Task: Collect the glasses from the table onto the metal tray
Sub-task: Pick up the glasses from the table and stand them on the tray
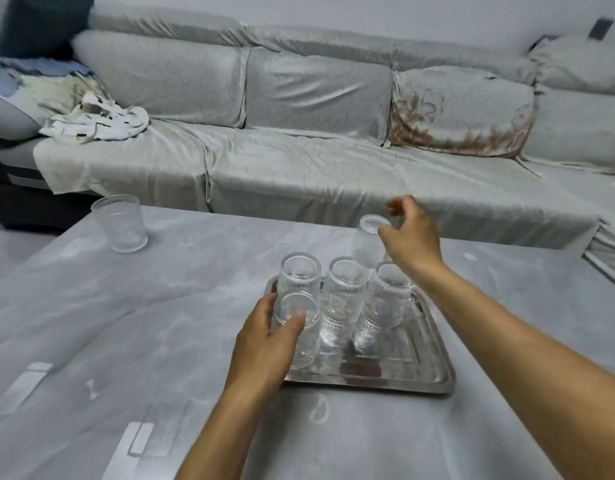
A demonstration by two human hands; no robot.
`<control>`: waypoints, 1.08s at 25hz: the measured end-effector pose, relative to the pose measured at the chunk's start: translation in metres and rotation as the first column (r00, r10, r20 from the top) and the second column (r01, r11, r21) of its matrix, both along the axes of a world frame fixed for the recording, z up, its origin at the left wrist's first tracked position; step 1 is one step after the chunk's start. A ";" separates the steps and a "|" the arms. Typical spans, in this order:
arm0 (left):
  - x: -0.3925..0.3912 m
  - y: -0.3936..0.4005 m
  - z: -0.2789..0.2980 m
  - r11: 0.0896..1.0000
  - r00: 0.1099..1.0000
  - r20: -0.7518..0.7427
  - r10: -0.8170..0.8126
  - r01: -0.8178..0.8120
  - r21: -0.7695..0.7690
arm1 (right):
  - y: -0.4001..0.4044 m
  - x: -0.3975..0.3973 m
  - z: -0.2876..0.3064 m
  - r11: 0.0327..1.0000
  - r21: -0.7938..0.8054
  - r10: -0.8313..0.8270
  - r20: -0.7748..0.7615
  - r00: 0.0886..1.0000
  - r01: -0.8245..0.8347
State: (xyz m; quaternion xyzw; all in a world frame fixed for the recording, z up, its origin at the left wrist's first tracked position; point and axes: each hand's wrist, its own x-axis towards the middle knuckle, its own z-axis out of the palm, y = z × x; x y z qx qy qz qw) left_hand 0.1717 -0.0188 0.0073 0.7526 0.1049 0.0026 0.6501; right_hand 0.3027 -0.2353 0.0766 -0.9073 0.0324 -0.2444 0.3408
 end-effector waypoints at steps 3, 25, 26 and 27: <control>0.004 0.004 -0.005 1.000 1.000 0.012 0.012 -0.012 0.027 | -0.014 0.056 -0.005 0.979 -0.202 -0.071 -0.253 0.965 0.019; -0.010 -0.012 0.012 0.818 0.957 0.268 -0.110 -0.066 0.572 | 0.026 -0.137 0.011 0.968 0.244 0.039 0.104 0.994 -0.063; -0.011 -0.013 0.011 0.810 0.961 0.254 -0.105 -0.065 0.582 | 0.028 -0.145 0.001 0.975 0.215 0.052 0.028 0.998 -0.056; -0.012 -0.012 0.011 0.807 0.966 0.239 -0.100 -0.062 0.587 | 0.030 -0.149 -0.010 0.984 0.169 0.060 -0.041 0.997 -0.052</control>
